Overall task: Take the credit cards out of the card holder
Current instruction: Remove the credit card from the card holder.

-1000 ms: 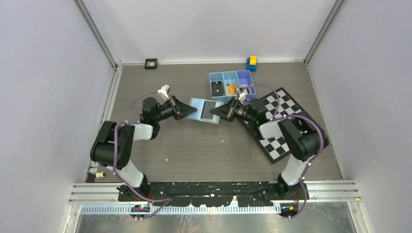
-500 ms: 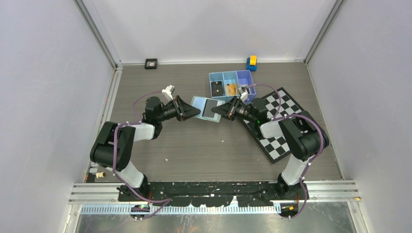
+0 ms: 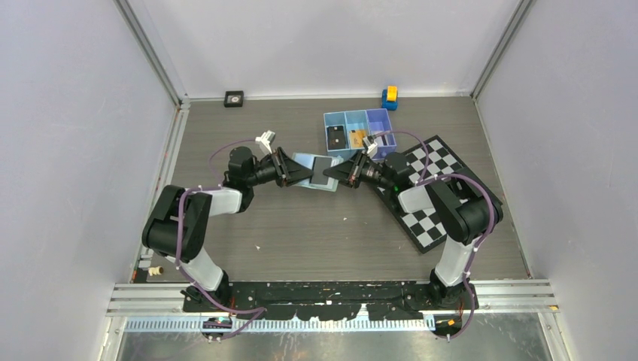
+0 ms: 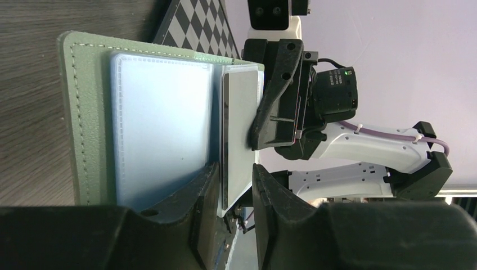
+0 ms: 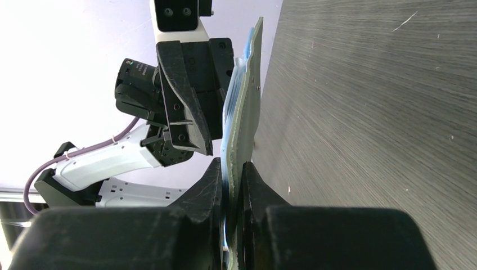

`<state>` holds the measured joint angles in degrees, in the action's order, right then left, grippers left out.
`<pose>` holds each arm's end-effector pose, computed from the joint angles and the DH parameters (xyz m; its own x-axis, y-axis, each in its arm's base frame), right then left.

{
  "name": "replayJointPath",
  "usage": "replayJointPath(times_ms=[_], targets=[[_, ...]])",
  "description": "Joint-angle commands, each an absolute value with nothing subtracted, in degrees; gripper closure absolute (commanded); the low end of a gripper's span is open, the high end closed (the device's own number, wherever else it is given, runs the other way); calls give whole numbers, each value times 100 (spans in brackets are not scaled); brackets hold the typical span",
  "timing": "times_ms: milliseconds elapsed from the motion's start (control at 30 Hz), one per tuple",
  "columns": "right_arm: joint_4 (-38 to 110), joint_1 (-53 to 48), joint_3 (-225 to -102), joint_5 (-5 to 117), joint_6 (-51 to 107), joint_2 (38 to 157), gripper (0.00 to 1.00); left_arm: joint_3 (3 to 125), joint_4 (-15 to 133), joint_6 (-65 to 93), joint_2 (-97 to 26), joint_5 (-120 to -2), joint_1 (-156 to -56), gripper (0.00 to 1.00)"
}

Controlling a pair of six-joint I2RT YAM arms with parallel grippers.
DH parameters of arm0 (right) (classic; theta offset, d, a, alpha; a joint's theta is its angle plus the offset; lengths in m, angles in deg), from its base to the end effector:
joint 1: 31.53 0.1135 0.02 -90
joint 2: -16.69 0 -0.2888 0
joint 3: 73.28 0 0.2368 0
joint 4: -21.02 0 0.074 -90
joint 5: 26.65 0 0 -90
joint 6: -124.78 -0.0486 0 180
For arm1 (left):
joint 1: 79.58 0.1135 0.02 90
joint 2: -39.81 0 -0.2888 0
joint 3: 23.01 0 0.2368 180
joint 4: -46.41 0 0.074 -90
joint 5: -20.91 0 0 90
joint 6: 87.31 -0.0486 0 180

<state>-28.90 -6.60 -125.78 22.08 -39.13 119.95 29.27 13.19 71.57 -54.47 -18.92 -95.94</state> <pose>0.3007 0.1751 0.2096 -0.8827 0.3861 -0.2678 -0.2408 0.1178 0.9634 0.2979 -0.1263 0.2270 -0.9004 -0.3584 -0.2468 0.1908 0.1845 -0.9641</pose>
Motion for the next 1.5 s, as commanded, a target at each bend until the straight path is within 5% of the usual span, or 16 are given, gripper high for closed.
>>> replayJointPath(times_ms=[0,300,500,733,1100,1300,1467], targets=[[-3328,-495,-12913,1922,-4003,12038,100,3155,1386,7043,-5528,-1738,-9637,70],[-2870,-429,-13120,1825,-3915,12242,99,3229,1343,7096,-5639,-1636,-9717,78],[-2753,-368,-13174,1796,-3813,12253,100,3263,1352,7084,-5749,-1631,-9742,100],[-2112,-430,-13037,2072,-3336,11876,88,3051,1674,6895,-5432,-1957,-9482,100],[-2177,-568,-12888,2218,-3358,11771,89,2746,1660,6870,-5107,-2227,-9198,100],[-2352,-602,-12801,2245,-3413,11725,77,2748,1647,6882,-5137,-2200,-9178,100],[-2471,-604,-12789,2228,-3486,11691,81,2740,1495,6996,-5143,-2172,-9180,100]])
